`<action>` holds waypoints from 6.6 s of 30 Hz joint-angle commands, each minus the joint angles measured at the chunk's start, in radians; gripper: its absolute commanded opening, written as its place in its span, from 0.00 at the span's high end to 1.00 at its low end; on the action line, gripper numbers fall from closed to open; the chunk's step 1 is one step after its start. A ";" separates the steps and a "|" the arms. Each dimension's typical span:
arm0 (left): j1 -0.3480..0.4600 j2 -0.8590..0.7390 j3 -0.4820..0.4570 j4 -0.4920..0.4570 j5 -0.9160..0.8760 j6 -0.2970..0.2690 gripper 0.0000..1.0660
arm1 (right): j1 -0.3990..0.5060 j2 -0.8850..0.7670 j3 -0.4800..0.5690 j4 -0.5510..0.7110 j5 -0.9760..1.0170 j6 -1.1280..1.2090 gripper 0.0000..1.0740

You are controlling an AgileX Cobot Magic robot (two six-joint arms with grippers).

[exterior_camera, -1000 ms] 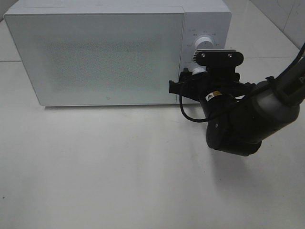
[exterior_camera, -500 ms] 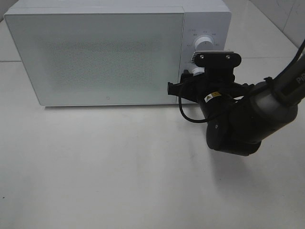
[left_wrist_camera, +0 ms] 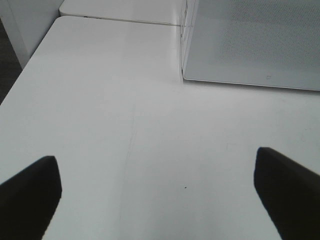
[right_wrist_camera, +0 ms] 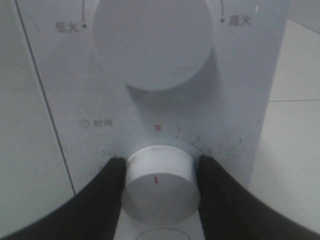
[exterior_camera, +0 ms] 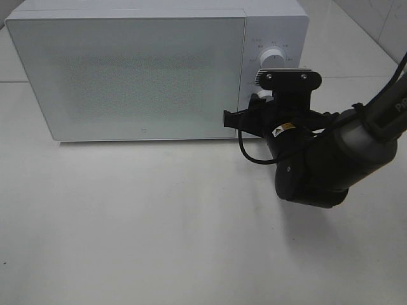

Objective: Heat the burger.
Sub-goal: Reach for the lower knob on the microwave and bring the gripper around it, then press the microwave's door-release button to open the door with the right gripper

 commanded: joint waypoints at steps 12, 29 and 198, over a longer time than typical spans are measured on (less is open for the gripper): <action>0.002 -0.023 0.003 0.001 -0.006 0.002 0.06 | -0.008 0.001 0.000 -0.055 -0.119 0.243 0.95; 0.002 -0.023 0.003 0.001 -0.006 0.002 0.06 | -0.007 0.001 0.000 -0.080 -0.140 0.850 0.96; 0.002 -0.023 0.003 0.002 -0.006 0.002 0.06 | -0.007 -0.922 -0.079 -0.610 2.177 0.166 0.36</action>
